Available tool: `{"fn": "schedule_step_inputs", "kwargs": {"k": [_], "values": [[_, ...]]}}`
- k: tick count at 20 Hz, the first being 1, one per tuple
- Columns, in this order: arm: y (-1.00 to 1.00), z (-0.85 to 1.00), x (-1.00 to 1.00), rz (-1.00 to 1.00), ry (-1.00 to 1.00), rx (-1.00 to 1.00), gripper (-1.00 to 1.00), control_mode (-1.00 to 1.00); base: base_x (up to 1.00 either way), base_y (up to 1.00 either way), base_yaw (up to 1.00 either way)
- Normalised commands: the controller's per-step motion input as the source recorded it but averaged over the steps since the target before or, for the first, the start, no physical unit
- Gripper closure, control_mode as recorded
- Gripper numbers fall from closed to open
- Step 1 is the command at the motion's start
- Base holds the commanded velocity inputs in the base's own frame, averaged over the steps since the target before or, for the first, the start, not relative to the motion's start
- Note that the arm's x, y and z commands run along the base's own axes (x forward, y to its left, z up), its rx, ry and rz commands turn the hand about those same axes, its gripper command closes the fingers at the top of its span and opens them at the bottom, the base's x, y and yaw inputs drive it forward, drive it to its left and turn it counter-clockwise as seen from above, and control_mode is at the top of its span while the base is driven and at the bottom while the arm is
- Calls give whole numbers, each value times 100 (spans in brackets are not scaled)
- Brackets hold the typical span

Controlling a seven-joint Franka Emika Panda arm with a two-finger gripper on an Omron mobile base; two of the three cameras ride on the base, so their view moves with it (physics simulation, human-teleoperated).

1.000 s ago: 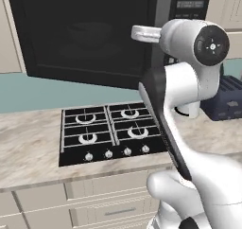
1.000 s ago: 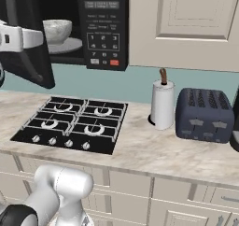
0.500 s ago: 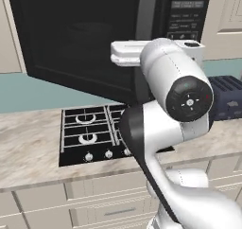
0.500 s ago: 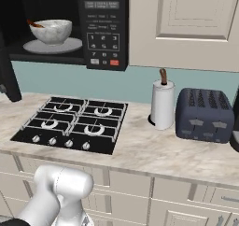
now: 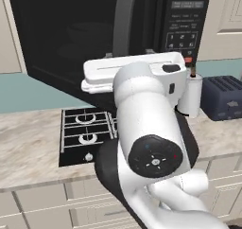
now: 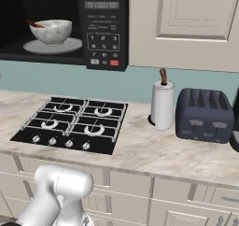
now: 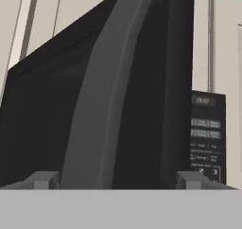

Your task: The microwave is finished heating the chicken drumstick and avocado. Take the bowl containing the food and place it on the dining counter.

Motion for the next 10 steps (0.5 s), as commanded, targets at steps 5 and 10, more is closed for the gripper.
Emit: {"fn": "schedule_step_inputs", "kwargs": {"k": [5,10], "values": [[5,-20,-76,-3,0,-10,-100,-100,0,0,0],[0,-2,-5,0,0,-1,-100,-100,0,0,0]]}}
